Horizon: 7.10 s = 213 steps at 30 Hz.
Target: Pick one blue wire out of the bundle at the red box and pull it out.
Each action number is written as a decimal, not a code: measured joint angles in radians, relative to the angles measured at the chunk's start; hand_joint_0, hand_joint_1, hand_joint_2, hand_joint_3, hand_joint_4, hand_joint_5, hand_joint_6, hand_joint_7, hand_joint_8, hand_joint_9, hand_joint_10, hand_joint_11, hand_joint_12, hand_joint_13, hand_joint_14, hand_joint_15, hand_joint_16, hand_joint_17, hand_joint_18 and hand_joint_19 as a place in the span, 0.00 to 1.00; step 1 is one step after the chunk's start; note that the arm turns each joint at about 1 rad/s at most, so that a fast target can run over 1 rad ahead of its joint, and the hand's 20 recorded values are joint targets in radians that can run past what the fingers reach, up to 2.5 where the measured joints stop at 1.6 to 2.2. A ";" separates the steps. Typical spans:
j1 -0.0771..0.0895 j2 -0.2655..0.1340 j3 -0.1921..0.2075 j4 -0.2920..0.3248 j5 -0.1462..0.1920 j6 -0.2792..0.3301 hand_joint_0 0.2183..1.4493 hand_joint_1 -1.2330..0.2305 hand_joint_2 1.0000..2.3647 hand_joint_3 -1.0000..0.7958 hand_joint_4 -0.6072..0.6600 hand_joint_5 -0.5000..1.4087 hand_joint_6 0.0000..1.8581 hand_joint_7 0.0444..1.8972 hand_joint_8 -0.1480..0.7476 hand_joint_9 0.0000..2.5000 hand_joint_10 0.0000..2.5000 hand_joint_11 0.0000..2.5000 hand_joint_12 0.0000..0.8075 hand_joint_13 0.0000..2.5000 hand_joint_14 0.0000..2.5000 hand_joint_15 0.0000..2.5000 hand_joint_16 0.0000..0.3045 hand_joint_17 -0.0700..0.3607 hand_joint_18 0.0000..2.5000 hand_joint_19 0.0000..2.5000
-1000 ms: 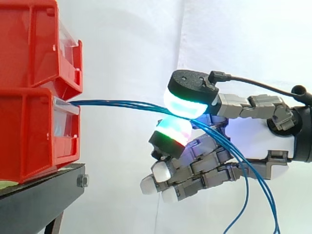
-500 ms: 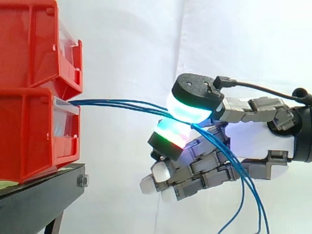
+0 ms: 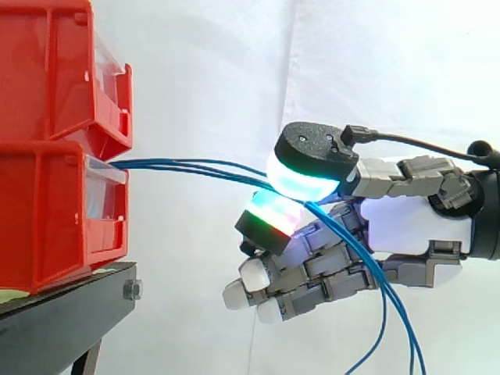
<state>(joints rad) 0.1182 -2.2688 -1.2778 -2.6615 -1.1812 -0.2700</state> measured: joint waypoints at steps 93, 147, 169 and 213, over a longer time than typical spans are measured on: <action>0.000 0.012 0.000 -0.004 0.001 0.002 0.33 0.35 0.02 0.44 0.72 0.22 0.30 0.73 0.48 0.37 0.01 0.22 0.47 0.17 0.00 0.07 0.18 0.45 0.14 0.15; 0.006 0.079 0.000 -0.183 0.026 -0.003 0.32 0.34 0.02 0.46 0.70 0.22 0.32 0.70 0.47 0.37 0.01 0.24 0.46 0.17 0.00 0.07 0.18 0.45 0.15 0.15; 0.006 0.079 0.000 -0.183 0.027 -0.003 0.33 0.36 0.02 0.44 0.70 0.21 0.34 0.66 0.47 0.39 0.01 0.25 0.45 0.19 0.00 0.07 0.18 0.45 0.17 0.14; 0.006 0.079 0.000 -0.183 0.027 -0.003 0.33 0.37 0.02 0.43 0.69 0.21 0.34 0.65 0.47 0.39 0.01 0.25 0.45 0.19 0.00 0.07 0.18 0.44 0.17 0.14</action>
<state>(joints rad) 0.1243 -2.1901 -1.2782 -2.8440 -1.1542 -0.2730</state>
